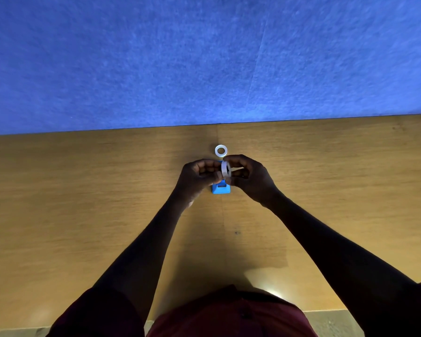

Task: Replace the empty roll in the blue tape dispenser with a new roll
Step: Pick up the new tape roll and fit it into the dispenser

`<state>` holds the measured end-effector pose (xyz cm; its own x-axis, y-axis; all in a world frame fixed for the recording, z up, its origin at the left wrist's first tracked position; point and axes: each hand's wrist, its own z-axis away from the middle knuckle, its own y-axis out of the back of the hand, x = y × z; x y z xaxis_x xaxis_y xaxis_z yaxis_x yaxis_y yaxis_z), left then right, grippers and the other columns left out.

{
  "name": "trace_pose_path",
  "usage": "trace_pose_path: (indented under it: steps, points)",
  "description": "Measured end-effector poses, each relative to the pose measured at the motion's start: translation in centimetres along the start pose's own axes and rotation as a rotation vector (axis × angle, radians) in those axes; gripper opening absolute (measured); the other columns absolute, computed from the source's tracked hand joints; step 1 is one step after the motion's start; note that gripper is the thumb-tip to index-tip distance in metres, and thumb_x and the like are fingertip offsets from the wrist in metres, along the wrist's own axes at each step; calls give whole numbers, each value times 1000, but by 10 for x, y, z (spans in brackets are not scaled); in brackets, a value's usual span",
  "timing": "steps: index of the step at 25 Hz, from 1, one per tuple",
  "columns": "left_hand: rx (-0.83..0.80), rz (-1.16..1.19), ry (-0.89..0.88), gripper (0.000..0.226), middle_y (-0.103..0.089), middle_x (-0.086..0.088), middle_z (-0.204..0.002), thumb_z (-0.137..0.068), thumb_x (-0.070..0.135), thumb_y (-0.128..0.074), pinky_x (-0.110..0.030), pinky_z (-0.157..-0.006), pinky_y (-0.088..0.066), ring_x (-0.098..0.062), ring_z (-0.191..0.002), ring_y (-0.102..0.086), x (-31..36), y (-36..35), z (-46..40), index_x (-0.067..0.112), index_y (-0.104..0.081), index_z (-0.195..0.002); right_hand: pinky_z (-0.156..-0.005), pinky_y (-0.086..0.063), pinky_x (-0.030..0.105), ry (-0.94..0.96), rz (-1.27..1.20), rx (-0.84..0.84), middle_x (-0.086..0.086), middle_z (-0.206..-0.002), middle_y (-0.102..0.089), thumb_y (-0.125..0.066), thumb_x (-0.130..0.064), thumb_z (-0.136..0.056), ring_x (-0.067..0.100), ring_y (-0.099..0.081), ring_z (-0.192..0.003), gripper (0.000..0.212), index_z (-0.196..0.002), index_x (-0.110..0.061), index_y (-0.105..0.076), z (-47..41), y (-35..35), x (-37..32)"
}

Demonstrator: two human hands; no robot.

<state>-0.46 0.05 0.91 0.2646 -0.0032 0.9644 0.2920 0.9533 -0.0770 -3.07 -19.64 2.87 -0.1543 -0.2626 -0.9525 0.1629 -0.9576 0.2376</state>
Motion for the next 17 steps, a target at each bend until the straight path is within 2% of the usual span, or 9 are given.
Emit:
trace_pose_path:
  steps: [3,13,17]
  points:
    - [3,-9,18,28,-79,-6,-102,-84,7,-80,-28,-79,-61,-16,-95,-75,-1,1,-1,15,-75,-111,-83,-62,30,8,-1,-16,-8,-113,-70,-81,-8,-79,7,-70,-101,53,-125,-25,-63,-1,-2,-1]
    - [-14,0,52,30,-79,-5,-103,-81,10,-82,-29,-77,-61,-19,-95,-76,-4,5,-1,22,-77,-108,-82,-61,26,11,21,-27,-9,-115,-69,-80,-6,-79,5,-69,-104,52,-123,-27,-63,0,-2,1]
    - [-40,-4,55,29,-80,-4,-104,-83,9,-81,-23,-73,-59,-18,-95,-76,1,6,-4,20,-77,-109,-84,-60,26,20,24,-18,-9,-116,-69,-80,-6,-79,7,-68,-107,51,-123,-26,-63,-1,0,2]
